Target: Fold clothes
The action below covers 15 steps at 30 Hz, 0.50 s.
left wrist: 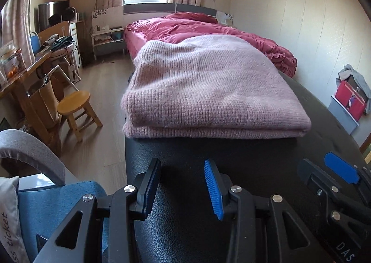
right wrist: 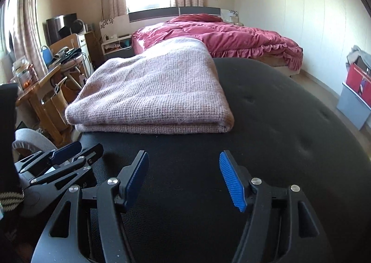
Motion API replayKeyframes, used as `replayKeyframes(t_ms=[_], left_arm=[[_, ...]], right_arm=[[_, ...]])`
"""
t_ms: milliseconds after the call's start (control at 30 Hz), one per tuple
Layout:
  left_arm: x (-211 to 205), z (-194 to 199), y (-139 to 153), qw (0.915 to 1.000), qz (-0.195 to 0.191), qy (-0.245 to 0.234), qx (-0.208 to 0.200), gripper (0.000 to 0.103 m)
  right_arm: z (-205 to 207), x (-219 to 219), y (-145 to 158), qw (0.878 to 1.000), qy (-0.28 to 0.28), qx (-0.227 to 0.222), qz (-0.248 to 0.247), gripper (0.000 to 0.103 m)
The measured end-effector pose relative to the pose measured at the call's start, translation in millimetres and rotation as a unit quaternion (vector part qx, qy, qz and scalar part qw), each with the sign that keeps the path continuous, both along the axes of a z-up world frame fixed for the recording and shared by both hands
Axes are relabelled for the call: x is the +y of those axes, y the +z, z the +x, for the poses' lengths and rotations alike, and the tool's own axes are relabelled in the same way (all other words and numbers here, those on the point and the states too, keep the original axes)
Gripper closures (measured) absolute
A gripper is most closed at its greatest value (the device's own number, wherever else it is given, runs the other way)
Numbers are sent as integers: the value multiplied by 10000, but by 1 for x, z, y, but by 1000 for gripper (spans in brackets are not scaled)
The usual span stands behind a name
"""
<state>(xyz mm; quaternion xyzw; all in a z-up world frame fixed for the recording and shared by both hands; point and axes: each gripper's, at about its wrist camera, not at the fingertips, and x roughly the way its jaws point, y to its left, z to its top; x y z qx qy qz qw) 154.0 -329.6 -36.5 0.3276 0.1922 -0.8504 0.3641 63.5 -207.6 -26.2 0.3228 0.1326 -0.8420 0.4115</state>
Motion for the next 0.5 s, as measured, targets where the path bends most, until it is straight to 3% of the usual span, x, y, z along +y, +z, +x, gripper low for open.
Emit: replayKeyframes(t_ms=[500], left_arm=[[6,-4,5,9998,-148,-146,3,63]], right_arm=[[-3,-2,-2,9999,61,-87,12,36]])
